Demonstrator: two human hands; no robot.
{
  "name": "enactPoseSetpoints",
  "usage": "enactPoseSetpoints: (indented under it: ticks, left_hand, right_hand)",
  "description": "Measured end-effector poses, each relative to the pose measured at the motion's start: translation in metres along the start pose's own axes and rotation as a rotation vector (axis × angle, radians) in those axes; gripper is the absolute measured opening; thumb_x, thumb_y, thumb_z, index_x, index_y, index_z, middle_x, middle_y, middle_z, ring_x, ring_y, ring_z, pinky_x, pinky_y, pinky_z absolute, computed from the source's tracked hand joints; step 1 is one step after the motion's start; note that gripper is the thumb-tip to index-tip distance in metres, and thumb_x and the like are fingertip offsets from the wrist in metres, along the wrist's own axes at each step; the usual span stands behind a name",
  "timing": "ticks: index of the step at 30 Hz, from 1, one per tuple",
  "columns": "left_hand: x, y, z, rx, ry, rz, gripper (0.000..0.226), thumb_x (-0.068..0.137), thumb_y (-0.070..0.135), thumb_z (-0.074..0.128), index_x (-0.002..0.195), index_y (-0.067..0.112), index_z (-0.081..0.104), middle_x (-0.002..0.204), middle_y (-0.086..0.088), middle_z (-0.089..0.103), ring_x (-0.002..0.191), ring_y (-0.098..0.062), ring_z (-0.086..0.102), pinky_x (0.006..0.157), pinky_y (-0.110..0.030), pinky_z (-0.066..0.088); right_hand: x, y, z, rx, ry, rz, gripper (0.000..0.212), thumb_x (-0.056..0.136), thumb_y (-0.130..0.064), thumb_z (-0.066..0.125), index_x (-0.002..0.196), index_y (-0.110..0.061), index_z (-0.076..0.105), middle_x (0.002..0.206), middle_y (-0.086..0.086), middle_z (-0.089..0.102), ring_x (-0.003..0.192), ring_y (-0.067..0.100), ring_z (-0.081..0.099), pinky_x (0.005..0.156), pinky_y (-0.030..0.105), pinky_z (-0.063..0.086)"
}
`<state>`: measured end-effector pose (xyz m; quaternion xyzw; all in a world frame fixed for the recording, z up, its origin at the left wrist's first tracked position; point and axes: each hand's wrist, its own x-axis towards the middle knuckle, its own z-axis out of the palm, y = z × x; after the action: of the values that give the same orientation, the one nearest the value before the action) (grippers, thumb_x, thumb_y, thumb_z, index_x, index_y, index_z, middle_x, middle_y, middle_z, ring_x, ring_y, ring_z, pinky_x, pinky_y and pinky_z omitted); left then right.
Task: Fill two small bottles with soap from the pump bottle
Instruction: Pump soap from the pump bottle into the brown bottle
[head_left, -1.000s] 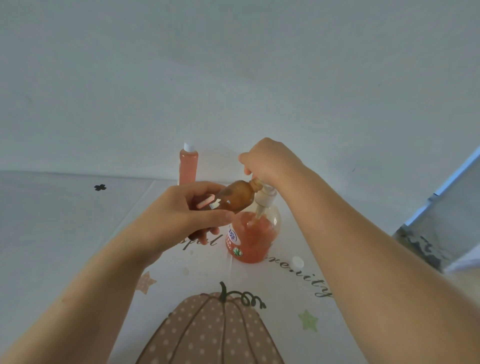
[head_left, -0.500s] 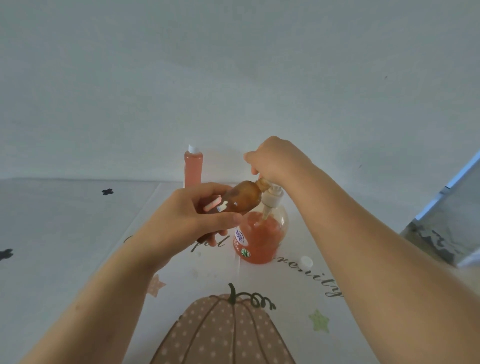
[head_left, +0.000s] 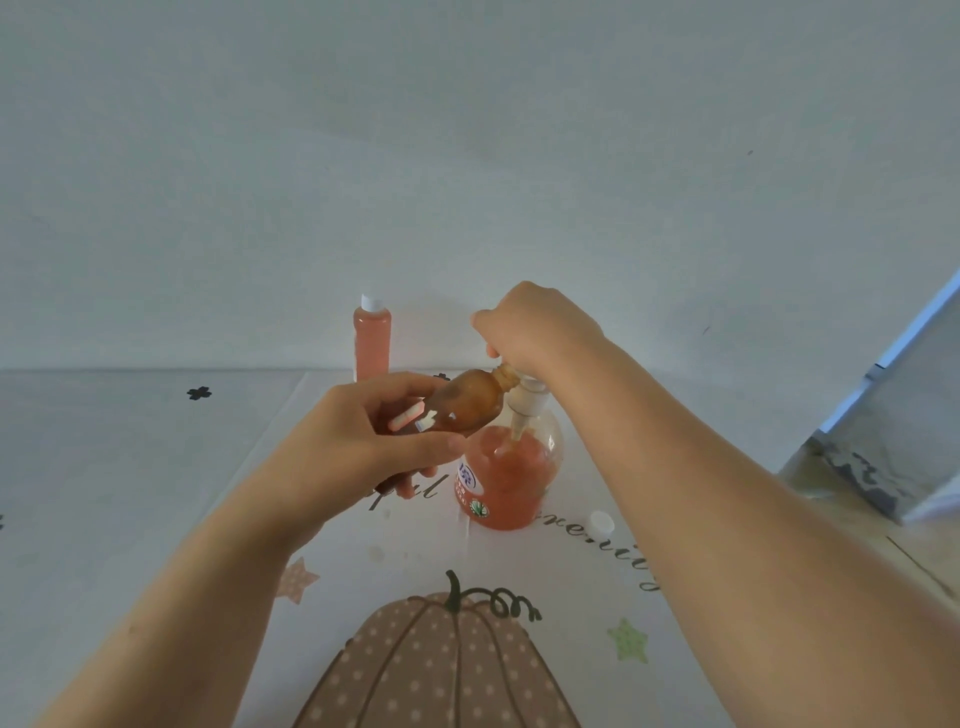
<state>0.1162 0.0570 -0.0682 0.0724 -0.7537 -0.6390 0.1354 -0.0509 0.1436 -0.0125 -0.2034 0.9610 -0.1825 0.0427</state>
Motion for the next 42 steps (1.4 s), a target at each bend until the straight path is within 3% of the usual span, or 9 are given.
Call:
enactPoseSetpoints:
  ticks: [8,14,17,24,31,36,39,42]
  left_hand:
    - [-0.002,0.002,0.000,-0.017,0.022,0.021,0.034,0.074,0.013,0.081,0.094,0.040,0.076,0.073,-0.011,0.069,0.056,-0.016,0.059,0.049,-0.016,0.044]
    - [-0.001,0.003,0.003,-0.004,0.021,0.039,0.036,0.076,0.005,0.079,0.098,0.033,0.074,0.064,0.007,0.068,0.053,-0.008,0.057,0.048,-0.014,0.043]
    - [0.001,-0.001,0.000,0.031,0.023,0.015,0.035,0.074,0.009,0.081,0.100,0.033,0.074,0.065,0.005,0.067,0.055,-0.010,0.058,0.048,-0.014,0.043]
    - [0.005,-0.008,-0.003,0.077,0.015,-0.029,0.037,0.072,0.017,0.083,0.104,0.033,0.073,0.070,0.001,0.069,0.057,-0.015,0.061,0.053,-0.019,0.046]
    - [0.002,-0.002,0.000,0.032,0.022,-0.018,0.035,0.075,0.011,0.081,0.101,0.034,0.074,0.069,0.004,0.068,0.057,-0.011,0.060,0.051,-0.015,0.045]
    - [-0.002,0.002,0.001,-0.008,0.013,0.005,0.036,0.074,0.010,0.081,0.100,0.035,0.074,0.066,0.009,0.068,0.056,-0.007,0.060,0.052,-0.016,0.045]
    - [-0.002,0.002,0.001,-0.009,0.009,0.021,0.035,0.075,0.011,0.081,0.095,0.038,0.076,0.068,0.004,0.068,0.058,-0.011,0.059,0.054,-0.018,0.047]
    - [-0.002,0.002,0.001,-0.017,0.020,0.026,0.035,0.075,0.009,0.081,0.097,0.036,0.075,0.068,0.007,0.068,0.057,-0.010,0.059,0.052,-0.016,0.046]
  right_hand:
    - [0.001,-0.008,-0.010,-0.067,-0.021,-0.021,0.024,0.093,-0.023,0.050,0.093,-0.013,0.072,0.081,0.004,0.072,0.064,0.022,0.062,0.061,0.027,0.043]
    - [0.008,0.000,-0.005,-0.035,-0.078,-0.083,0.024,0.098,-0.025,0.052,0.095,-0.006,0.066,0.108,0.008,0.071,0.088,0.025,0.063,0.087,0.037,0.054]
    - [0.011,0.002,0.000,-0.012,-0.098,-0.056,0.025,0.096,-0.028,0.051,0.093,-0.009,0.068,0.111,0.008,0.073,0.080,0.024,0.057,0.077,0.034,0.049]
    - [0.014,0.003,0.008,-0.009,-0.123,-0.015,0.029,0.093,-0.027,0.052,0.102,-0.010,0.073,0.108,0.008,0.074,0.075,0.023,0.057,0.070,0.031,0.045]
    - [0.008,0.002,0.002,0.054,-0.054,-0.035,0.032,0.088,-0.028,0.053,0.101,-0.008,0.074,0.097,0.011,0.078,0.070,0.024,0.061,0.069,0.033,0.047]
    - [0.000,0.002,-0.006,0.115,0.017,-0.097,0.039,0.092,-0.034,0.049,0.104,-0.006,0.072,0.097,0.011,0.078,0.076,0.023,0.064,0.088,0.039,0.055]
    - [-0.003,-0.001,-0.012,0.109,-0.014,-0.124,0.040,0.098,-0.038,0.044,0.101,-0.009,0.072,0.085,0.004,0.078,0.090,0.024,0.072,0.090,0.038,0.054]
    - [-0.007,-0.004,-0.020,0.144,-0.043,-0.114,0.034,0.101,-0.032,0.043,0.099,-0.011,0.070,0.073,0.000,0.075,0.091,0.026,0.073,0.090,0.038,0.055]
